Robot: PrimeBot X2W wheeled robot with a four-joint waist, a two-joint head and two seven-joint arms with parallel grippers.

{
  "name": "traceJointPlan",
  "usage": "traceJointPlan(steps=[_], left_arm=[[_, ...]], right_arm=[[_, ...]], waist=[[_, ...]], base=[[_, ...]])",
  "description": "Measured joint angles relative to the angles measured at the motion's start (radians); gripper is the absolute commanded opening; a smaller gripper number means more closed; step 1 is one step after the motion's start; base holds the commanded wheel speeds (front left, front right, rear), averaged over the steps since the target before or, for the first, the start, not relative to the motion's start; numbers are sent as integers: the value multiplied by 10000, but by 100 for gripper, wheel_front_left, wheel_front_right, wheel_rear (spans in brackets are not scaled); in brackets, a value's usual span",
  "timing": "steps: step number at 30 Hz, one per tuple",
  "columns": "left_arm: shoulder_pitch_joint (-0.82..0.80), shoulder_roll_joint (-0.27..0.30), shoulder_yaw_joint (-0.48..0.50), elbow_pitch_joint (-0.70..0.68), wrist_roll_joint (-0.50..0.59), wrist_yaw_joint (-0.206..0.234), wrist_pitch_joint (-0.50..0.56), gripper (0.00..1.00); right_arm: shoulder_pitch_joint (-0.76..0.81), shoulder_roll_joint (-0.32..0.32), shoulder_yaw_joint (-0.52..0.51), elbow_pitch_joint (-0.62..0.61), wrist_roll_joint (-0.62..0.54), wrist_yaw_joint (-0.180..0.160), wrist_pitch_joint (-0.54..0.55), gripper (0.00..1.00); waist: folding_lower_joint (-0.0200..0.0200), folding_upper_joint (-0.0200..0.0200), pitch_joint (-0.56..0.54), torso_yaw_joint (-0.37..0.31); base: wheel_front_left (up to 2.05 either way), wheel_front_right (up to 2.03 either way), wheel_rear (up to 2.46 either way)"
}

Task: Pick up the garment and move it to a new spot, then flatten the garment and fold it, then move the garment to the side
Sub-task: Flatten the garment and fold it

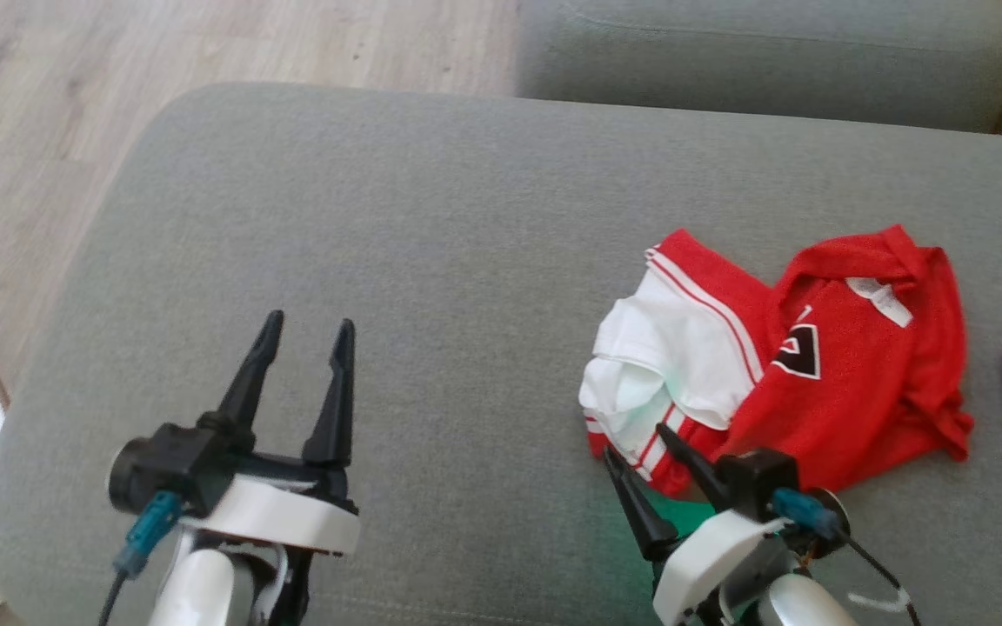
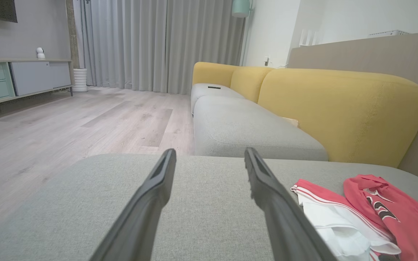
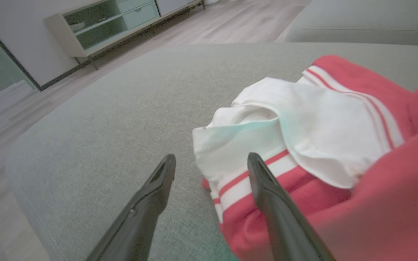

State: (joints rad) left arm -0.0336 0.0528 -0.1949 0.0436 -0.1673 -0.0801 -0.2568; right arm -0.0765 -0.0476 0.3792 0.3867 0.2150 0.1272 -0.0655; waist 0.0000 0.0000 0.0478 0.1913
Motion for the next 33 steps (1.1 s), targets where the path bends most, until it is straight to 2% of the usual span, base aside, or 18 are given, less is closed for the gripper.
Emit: traceJointPlan(steps=[5, 10, 11, 12, 16, 23, 30, 33], left_arm=[[-2, -4, -236, 73, -157, 13, 0, 100], [-90, -6, -462, 105, -286, 113, 0, 100], [-143, -8, -510, 105, -339, 113, 0, 100], [-184, -10, -539, 105, -376, 117, 0, 100], [-204, -12, -593, 105, -382, 199, 0, 100], [-205, -15, -744, 105, -479, 290, 0, 100], [-206, -17, -821, 92, -552, 328, 0, 100], [-206, -17, -821, 86, -554, 328, 0, 100]], right_arm=[[-476, -2, 10, 767, -178, 0, 322, 100], [-1089, -10, -422, 1546, -408, 0, 466, 100], [-1182, -8, -533, 1733, -405, 0, 545, 30], [-1249, -10, -617, 1870, -405, 0, 543, 0], [-1592, -15, -639, 2127, -374, -2, 278, 0], [-2910, -46, -100, 1977, -40, 0, -1066, 0], [-4289, -134, 895, 1252, 67, 0, -1781, 0], [-4443, -199, 2000, 1179, 209, -2, -1825, 0]], waist=[[0, 0, 138, 335], [0, 0, 279, 692], [0, 0, 308, 761], [0, 0, 335, 826], [0, 0, 433, 1024], [0, 0, 467, 1112], [0, 0, 425, 1057], [0, 0, 393, 1065]], base=[[0, 0, 0], [0, 0, 0], [0, 0, 0], [0, 0, 0], [0, 0, 0], [0, 0, 0], [0, 0, 0], [0, 0, 0]])
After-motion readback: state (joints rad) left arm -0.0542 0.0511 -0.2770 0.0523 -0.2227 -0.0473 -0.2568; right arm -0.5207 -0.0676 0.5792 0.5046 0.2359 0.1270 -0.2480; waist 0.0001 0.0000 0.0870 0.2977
